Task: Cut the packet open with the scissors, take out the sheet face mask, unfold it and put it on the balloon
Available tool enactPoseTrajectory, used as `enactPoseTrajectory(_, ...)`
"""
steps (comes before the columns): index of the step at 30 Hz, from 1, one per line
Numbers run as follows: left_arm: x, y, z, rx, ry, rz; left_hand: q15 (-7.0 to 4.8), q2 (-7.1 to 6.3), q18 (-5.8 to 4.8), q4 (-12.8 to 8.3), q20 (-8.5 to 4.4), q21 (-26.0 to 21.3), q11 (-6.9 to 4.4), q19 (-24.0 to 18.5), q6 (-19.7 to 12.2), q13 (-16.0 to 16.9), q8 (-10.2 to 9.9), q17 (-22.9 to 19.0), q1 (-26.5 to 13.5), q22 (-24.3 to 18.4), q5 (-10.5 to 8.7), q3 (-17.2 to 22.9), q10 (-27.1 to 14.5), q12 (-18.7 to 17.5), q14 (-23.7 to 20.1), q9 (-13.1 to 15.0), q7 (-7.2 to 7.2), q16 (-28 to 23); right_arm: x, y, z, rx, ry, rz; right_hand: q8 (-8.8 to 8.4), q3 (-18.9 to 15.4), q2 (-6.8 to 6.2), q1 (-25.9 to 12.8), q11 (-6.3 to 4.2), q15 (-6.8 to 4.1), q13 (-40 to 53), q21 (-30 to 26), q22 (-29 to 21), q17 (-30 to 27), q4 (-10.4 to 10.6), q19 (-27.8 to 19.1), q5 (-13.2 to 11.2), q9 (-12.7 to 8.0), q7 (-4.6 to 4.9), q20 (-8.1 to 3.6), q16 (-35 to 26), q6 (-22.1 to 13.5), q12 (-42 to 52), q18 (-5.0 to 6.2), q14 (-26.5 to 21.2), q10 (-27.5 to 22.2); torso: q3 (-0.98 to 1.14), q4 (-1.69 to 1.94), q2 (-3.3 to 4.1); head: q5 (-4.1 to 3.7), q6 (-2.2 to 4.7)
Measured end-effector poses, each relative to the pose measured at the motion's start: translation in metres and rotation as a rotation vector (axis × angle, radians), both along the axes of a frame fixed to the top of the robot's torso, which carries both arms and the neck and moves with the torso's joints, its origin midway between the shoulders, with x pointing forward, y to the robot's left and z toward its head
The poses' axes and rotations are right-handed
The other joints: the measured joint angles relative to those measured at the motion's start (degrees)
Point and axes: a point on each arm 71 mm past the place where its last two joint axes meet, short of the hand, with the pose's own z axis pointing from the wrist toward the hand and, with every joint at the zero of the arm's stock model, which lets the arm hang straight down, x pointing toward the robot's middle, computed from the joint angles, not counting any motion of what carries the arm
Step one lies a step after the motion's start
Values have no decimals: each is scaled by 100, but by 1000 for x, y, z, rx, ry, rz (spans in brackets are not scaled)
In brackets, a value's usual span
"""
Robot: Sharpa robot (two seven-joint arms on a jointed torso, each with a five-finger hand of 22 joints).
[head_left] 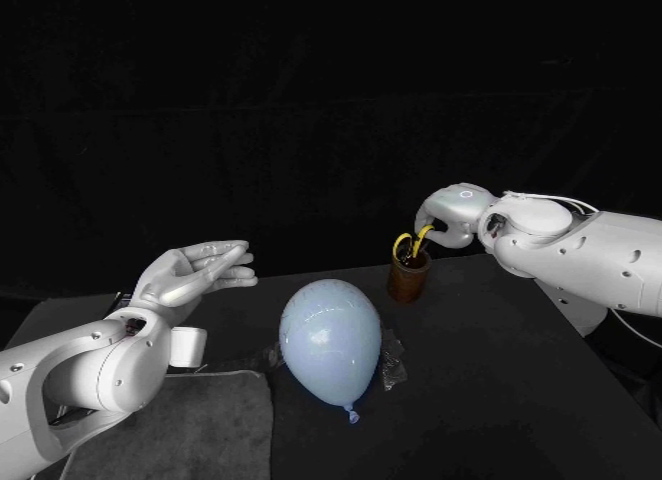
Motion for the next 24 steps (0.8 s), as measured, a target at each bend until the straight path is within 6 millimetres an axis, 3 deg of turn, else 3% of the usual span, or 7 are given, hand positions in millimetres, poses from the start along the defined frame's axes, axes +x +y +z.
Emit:
enactPoseTrajectory(7, 0, 0, 0, 1, 4, 0, 19, 0, -1, 0, 19, 0, 0, -19, 0, 0, 0, 4, 0, -1, 0, 0, 0, 0, -19, -4, 0, 0, -3, 1, 3, 17, -39, 21, 212, 87, 163, -161, -16, 0, 15, 75, 128, 34, 77, 63, -1, 162, -29, 3, 27, 69, 31, -34, 0, 327, 0, -1, 7, -10, 10)
enactPoseTrajectory(14, 1, 0, -1, 2, 6, 1, 20, 0, 9, 0, 20, 0, 0, -20, 0, 0, 0, 10, 0, -2, 0, 0, 0, 0, -19, -5, -1, 0, -9, -2, 9, 37, -80, 36, 351, 155, 164, -160, -37, 0, 17, 99, 218, 58, 44, 92, -1, 303, -31, -8, 49, 68, 30, -37, -1, 450, 0, -7, 3, -30, 36)
enactPoseTrajectory(16, 2, 0, -1, 3, 7, 1, 20, 0, 50, 0, 20, 0, 21, -20, 0, -1, 0, 14, 0, -2, 0, 0, -21, 0, -19, -5, -1, 22, -10, -2, 11, 45, -89, 38, 395, 189, 163, -160, -17, 1, 17, 134, 234, 58, 52, 133, -1, 337, -31, -10, 49, 67, 30, -38, -1, 471, -3, -12, -6, -41, 41)
enactPoseTrajectory(24, 5, -2, -2, 4, 8, 2, 20, 0, 53, 0, 7, 0, 21, -32, 0, -1, 0, 20, 0, -2, 0, 0, -22, 0, -19, -5, -2, 22, -15, 4, 26, 95, -115, 42, 490, 234, 162, -161, -16, 1, 12, 137, 267, 58, 13, 133, -11, 437, -33, -10, 69, 65, 28, -39, -1, 573, -21, -31, -65, -60, 59)
